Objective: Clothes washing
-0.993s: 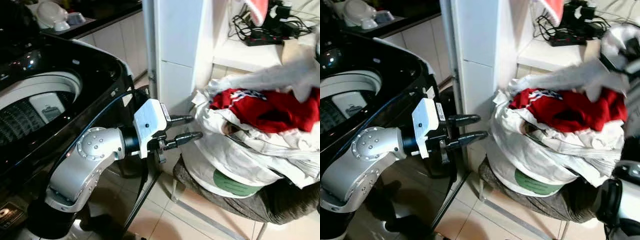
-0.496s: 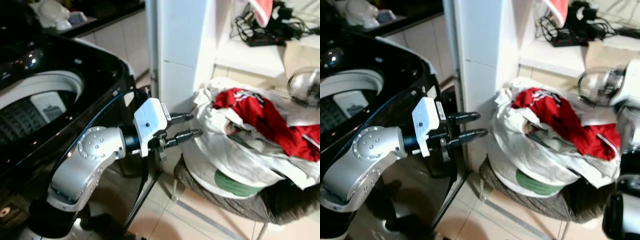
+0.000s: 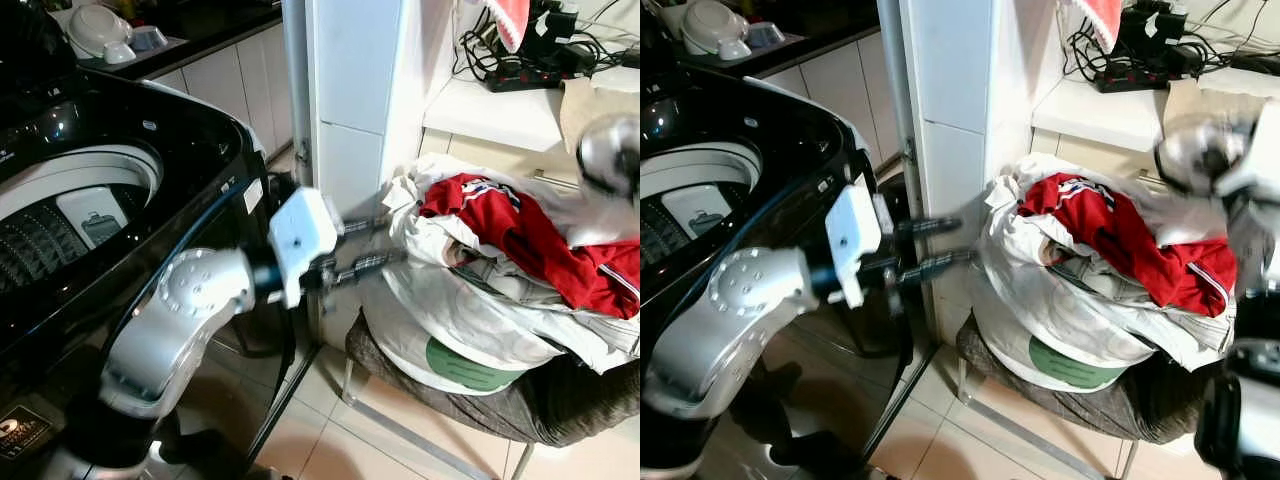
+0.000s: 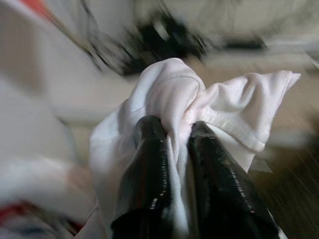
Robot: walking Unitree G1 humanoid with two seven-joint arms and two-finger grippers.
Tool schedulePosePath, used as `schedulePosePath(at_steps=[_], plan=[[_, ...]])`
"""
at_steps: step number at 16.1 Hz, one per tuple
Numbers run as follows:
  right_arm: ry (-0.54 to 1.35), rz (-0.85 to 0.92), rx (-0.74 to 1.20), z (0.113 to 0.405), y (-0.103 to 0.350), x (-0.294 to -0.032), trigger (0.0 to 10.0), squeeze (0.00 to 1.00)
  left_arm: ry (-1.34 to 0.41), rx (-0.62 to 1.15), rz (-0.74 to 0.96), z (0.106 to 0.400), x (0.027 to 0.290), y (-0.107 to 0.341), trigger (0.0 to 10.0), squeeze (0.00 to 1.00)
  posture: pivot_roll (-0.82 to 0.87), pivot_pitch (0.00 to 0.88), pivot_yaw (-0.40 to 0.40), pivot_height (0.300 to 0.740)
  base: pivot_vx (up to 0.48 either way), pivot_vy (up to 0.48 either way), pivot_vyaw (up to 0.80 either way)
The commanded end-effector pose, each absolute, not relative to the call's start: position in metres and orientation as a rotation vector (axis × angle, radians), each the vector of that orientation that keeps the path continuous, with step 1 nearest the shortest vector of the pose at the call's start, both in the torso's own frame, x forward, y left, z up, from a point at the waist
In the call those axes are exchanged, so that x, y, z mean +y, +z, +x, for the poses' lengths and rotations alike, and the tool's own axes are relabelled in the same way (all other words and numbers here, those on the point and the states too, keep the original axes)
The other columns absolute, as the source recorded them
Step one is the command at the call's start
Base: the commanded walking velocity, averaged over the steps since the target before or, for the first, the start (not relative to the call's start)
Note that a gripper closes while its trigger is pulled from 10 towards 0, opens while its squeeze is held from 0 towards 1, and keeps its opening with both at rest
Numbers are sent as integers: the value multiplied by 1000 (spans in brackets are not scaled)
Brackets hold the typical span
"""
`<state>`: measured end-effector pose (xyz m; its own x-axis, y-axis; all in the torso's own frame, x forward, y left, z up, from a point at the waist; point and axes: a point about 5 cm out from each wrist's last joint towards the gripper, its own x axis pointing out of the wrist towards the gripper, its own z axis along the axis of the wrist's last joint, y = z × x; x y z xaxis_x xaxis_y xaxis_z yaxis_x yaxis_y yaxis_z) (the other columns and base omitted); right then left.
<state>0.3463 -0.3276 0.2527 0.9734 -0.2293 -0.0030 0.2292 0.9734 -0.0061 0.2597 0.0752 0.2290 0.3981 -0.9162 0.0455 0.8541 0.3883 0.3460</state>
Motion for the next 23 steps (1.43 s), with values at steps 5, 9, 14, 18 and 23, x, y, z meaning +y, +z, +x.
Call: schedulePosePath(at_steps=[5, 9, 14, 18, 23], plan=[[309, 199, -248, 348, 338, -246, 0, 0, -858, -439, 254, 288, 87, 264, 10000, 0, -23, 0, 42, 740, 0, 0, 0], [815, 408, -164, 329, 357, -175, 0, 0, -769, -569, 175, 298, 80, 289, 10000, 1000, -34, 0, 28, 740, 0, 0, 0], [1099, 657, -87, 310, 351, -140, 0, 0, -691, -620, 134, 302, 78, 293, 10000, 1000, -28, 0, 14, 740, 0, 0, 0], [1233, 716, -13, 291, 340, -127, 0, 0, -812, -657, 3, 291, 69, 290, 10000, 1000, -30, 0, 21, 740, 0, 0, 0], [1175, 718, 3, 290, 337, -132, 0, 0, -1095, -572, -197, 268, 62, 274, 10000, 592, -36, 0, 28, 740, 0, 0, 0]])
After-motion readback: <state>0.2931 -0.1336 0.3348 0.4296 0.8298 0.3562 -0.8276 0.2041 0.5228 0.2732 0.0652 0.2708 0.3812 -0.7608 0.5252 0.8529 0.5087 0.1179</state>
